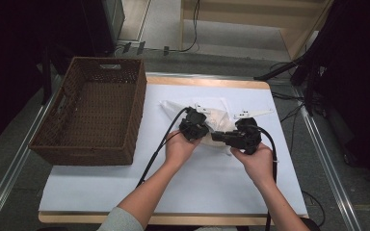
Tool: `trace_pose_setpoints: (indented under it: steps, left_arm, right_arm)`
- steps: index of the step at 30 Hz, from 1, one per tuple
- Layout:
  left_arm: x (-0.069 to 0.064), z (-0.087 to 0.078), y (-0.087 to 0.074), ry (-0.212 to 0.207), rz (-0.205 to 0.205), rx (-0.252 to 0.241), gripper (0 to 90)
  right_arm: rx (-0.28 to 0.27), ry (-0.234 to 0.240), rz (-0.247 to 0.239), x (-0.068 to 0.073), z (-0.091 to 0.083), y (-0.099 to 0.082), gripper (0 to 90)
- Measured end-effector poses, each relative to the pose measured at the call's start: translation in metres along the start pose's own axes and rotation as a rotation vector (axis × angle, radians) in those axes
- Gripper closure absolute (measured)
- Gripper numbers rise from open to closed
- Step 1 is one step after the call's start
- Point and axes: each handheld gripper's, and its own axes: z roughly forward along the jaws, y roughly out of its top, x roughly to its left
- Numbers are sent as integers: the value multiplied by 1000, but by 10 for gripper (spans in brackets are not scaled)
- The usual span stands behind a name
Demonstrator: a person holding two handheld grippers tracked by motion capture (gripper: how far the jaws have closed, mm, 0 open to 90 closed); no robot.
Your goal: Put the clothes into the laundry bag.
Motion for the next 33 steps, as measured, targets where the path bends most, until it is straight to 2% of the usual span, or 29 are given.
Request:
trace_pose_setpoints:
  steps: [8,12,17,27,33]
  left_arm:
    - [14,4,-1,9,-50,-8,900]
    - [13,0,-3,-43,-40,1,900]
    - [11,-11,-7,-68,-8,6,877]
    - [-7,-25,-20,-100,57,6,875]
    - [-22,-27,-29,-122,71,-19,875]
  right_arm:
    - [2,15,4,3,0,0,899]
    - [-9,-36,-7,-3,1,-1,897]
    - [-3,-62,-2,-11,6,-2,895]
    - [-9,-81,11,-20,3,0,893]
    - [-7,-90,2,-21,3,2,891]
